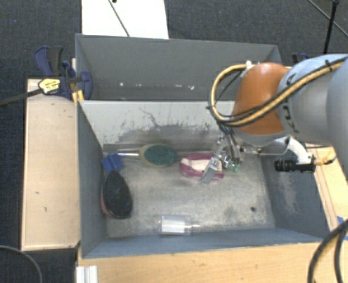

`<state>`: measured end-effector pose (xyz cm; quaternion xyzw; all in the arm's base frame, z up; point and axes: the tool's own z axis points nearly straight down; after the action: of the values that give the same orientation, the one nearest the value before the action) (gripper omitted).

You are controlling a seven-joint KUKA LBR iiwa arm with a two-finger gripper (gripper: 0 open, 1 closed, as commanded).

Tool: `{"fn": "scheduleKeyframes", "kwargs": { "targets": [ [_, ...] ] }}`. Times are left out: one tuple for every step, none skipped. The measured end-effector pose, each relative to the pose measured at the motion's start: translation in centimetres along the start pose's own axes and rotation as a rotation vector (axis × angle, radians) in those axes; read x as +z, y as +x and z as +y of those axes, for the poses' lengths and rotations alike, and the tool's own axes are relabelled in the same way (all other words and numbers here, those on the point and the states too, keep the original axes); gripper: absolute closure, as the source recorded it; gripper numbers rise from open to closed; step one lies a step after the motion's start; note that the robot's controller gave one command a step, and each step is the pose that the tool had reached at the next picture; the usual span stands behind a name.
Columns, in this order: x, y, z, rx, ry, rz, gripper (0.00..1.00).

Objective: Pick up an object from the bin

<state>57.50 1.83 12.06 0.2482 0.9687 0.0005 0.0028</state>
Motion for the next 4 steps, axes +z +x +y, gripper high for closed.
{"fn": "scheduleKeyframes", "kwargs": {
  "targets": [
    [4.8, 0.1, 2.9, 0.148, -0.001, -0.005, 0.0],
    [4.8, -1.1, 0.8, 0.197, -0.006, -0.001, 0.0],
    [4.4, -1.4, 1.0, 0.193, -0.009, -0.009, 1.0],
    [-1.0, -1.5, 1.1, 0.188, 0.0, 0.001, 1.0]
  ]
}}
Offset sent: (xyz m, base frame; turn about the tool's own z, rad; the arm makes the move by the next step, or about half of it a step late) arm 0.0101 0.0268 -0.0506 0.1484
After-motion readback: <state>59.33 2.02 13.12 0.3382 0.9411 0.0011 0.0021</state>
